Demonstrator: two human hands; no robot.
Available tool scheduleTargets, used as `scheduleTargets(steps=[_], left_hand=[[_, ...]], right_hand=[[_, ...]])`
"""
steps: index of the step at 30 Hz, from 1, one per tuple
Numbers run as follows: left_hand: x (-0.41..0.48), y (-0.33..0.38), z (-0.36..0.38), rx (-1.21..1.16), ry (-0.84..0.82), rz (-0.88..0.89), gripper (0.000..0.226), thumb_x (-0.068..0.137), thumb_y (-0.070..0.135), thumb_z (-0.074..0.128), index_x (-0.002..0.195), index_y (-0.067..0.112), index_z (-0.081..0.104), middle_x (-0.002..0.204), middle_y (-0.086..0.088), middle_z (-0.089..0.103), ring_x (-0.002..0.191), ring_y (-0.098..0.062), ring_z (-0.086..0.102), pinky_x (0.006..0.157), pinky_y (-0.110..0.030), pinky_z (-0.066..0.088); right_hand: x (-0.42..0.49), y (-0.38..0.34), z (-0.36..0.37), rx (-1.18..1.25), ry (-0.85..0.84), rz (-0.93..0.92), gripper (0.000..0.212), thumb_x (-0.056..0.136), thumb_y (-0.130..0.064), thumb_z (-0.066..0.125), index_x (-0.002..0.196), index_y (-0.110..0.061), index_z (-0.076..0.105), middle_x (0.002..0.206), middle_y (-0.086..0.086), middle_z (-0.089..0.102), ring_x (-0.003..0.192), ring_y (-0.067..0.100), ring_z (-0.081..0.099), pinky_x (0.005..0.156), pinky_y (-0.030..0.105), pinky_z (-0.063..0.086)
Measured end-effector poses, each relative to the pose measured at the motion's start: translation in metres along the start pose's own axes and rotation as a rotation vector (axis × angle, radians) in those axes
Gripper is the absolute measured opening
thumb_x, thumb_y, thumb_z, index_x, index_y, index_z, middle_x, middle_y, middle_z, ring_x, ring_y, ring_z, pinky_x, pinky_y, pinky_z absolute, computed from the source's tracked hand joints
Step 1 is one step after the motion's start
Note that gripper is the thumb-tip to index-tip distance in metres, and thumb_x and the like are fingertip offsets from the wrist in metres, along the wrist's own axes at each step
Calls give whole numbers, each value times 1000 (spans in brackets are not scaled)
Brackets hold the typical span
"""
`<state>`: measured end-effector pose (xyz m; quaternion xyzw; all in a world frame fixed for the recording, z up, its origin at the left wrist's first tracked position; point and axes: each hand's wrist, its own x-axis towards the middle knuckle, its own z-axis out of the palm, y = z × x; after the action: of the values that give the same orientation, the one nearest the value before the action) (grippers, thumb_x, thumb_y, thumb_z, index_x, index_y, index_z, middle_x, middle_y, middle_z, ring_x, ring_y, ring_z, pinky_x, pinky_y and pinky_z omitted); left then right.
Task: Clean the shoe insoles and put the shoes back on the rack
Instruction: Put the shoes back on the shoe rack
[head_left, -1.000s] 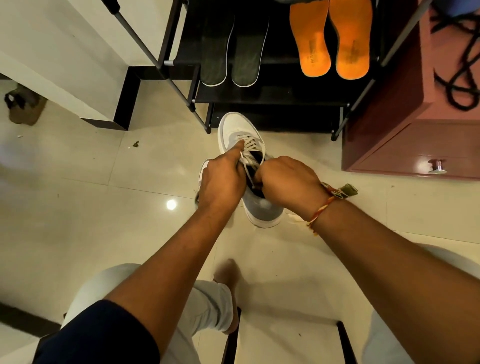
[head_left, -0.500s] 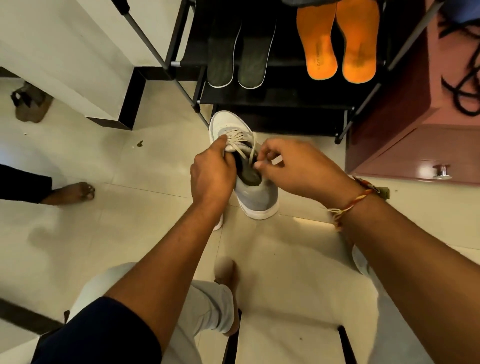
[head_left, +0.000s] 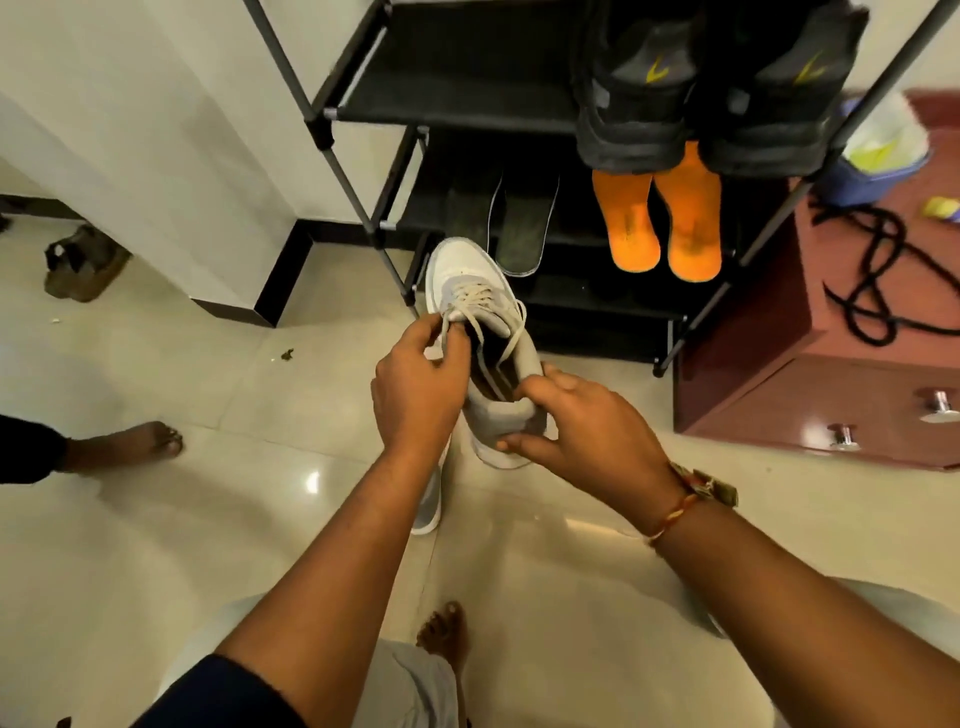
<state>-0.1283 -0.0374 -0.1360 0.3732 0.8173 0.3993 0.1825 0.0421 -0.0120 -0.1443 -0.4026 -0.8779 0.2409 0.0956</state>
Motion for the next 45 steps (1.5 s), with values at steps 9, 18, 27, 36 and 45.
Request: scheduleTargets(steps=[9, 18, 27, 36, 45], left_hand=[[10, 9, -29, -611, 49, -178, 64, 93, 68, 26, 121, 23, 62, 123, 3, 69, 110, -15, 68, 92, -47, 58], [25, 7, -37, -800, -39, -409, 62, 104, 59, 26, 128, 12, 61, 123, -7, 69, 110, -24, 67, 82, -41, 57], [35, 6, -30, -810, -149, -479, 65, 104, 59, 23, 134, 13, 57, 128, -7, 66, 111, -24, 66, 86, -41, 58], [43, -4, -34, -862, -153, -527, 65, 102, 61, 24, 127, 13, 60, 122, -5, 69, 107, -25, 67, 77, -37, 57], [44, -10, -38, -779, -196, -592, 63, 104, 60, 26, 131, 12, 57, 128, -7, 65, 110, -26, 65, 78, -35, 56]], right_hand=[[-5, -46, -56, 32, 315, -5, 39, 81, -70, 60, 94, -34, 54, 87, -16, 61, 74, 9, 58, 59, 30, 54], [38, -89, -130, 7, 560, 0, 37, 80, -63, 67, 87, -28, 56, 73, -10, 59, 65, 9, 54, 54, 37, 48], [159, -44, -147, -167, 486, 194, 39, 85, -62, 59, 98, -26, 49, 89, 0, 65, 81, 25, 63, 60, 33, 46], [222, -32, -152, -208, 443, 299, 50, 91, -43, 62, 132, -21, 44, 111, 16, 65, 101, 40, 63, 74, 41, 49], [214, -29, -135, -127, 488, 388, 73, 89, -40, 65, 148, -17, 29, 127, 17, 59, 111, 40, 60, 79, 41, 48]])
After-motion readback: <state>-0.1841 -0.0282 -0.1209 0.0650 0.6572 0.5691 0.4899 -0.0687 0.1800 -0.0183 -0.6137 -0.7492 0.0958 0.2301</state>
